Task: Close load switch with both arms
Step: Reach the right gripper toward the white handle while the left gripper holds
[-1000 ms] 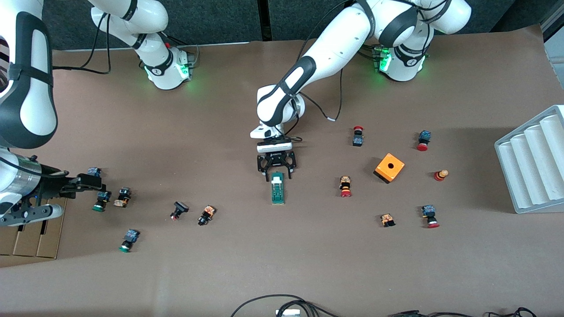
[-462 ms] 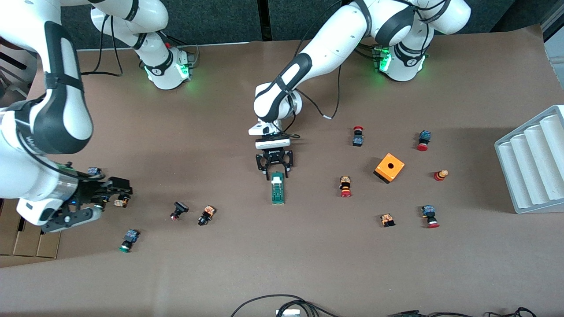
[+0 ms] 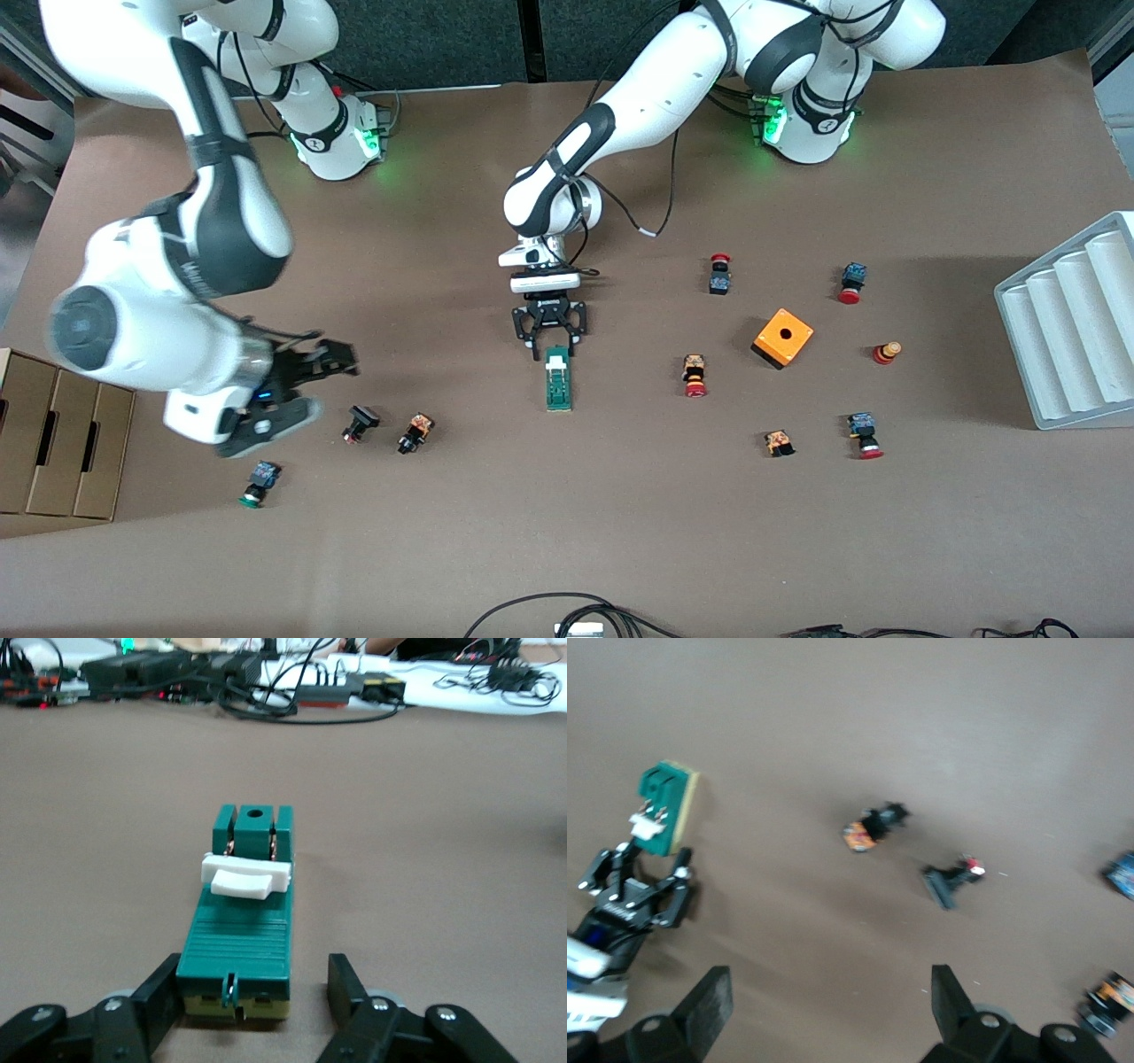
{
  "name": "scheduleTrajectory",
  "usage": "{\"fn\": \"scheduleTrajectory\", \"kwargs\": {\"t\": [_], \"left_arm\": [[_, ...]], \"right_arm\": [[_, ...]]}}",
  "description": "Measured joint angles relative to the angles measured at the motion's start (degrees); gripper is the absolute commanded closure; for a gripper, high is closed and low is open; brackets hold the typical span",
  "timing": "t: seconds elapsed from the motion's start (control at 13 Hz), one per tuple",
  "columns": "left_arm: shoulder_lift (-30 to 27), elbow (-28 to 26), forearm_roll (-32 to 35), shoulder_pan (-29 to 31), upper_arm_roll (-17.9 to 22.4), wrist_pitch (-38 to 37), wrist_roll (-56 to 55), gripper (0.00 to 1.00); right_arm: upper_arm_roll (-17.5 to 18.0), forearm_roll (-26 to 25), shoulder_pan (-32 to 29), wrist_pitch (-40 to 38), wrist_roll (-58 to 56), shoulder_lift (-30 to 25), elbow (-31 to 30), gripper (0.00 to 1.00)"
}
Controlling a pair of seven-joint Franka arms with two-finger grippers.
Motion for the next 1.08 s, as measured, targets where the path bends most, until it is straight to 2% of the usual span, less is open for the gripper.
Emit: {"fn": "scheduleTrajectory", "kwargs": {"t": [0.15, 0.46, 1.08], "left_arm": [[0.49, 0.13, 1.01, -0.47, 0.06, -1.42, -0.38, 0.31], [0.69, 0.18, 1.14, -0.73, 0.10, -2.20, -1.86, 0.31], [2.43, 0.68, 3.84, -2.09, 0.23, -6.60, -4.00, 0.31]], "right_arm": [[0.00, 0.00, 2.81, 0.15, -2.38, 0.93, -0.03, 0.00], [-0.51, 0.99, 2.98, 3.69, -15.15, 4.49, -0.09, 0.00], [-0.25, 1.01, 8.51, 12.38, -24.46, 7.07, -0.10, 0.00]]}}
